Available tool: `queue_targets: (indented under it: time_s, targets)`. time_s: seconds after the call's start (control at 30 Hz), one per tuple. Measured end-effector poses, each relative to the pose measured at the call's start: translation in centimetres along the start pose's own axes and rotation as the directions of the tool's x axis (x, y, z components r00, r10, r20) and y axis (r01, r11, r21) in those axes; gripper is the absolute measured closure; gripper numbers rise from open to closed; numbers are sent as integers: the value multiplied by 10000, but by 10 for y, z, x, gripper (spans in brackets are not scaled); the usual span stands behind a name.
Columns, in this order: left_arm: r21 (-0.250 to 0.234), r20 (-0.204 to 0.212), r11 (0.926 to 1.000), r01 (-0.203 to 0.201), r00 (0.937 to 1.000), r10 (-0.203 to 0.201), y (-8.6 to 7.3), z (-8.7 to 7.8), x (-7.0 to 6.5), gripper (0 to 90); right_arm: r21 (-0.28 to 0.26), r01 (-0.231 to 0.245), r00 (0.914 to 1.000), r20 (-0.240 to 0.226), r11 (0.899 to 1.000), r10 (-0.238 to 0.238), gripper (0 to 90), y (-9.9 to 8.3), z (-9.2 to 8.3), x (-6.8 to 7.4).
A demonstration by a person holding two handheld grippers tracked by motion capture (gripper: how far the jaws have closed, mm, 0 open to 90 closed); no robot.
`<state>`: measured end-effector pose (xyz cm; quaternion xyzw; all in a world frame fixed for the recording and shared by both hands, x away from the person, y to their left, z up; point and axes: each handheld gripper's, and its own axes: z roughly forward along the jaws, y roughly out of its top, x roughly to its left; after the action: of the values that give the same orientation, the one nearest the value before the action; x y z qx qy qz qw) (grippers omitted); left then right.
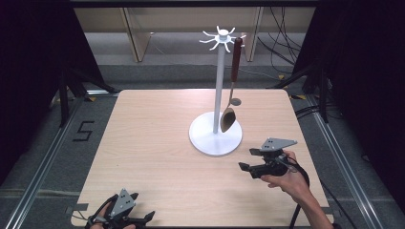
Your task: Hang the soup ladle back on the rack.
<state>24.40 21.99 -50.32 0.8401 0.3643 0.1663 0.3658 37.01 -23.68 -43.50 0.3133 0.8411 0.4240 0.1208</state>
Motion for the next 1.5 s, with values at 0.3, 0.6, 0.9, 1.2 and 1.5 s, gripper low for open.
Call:
queue_targets:
  time_s: [0.3,0.6,0.9,1.2,1.5]
  targets:
    - [-59,30,9998,174,9998,-173,0,1,-1,158,-28,-48,9999,103,10000,48,290,-13,-4,8]
    - [-34,-105,10000,85,9999,-85,0,1,-1,158,176,-131,9998,144,9998,129,283,-28,-2,17]
    - [-74,4,10000,-44,10000,44,0,1,0,158,148,-167,9998,74,9998,166,275,-38,-5,22]
    - [-263,104,9992,302,9995,-299,1,0,-3,149,198,-276,9995,161,9994,272,244,-59,-10,25]
    - [-165,86,9999,30,10000,-29,1,0,-1,149,624,-590,9975,419,9963,565,243,-71,-14,35]
